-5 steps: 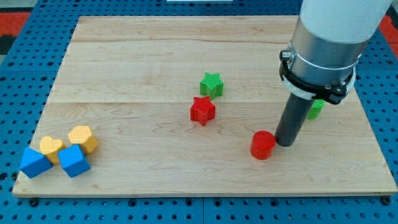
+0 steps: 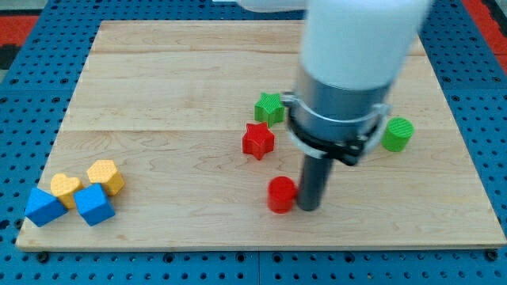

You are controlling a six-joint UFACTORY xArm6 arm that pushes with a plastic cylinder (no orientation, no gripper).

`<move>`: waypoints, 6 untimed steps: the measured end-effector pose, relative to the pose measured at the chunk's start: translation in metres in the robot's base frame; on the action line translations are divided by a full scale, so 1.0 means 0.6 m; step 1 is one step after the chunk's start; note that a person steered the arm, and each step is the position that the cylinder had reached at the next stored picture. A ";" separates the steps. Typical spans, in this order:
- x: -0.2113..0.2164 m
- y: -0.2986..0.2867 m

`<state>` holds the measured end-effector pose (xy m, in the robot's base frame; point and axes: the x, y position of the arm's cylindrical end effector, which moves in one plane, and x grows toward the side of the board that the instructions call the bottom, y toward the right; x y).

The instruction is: Move the red circle toward the bottom center

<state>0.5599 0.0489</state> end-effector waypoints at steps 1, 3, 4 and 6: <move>-0.017 -0.063; -0.139 -0.162; -0.179 -0.347; -0.106 -0.588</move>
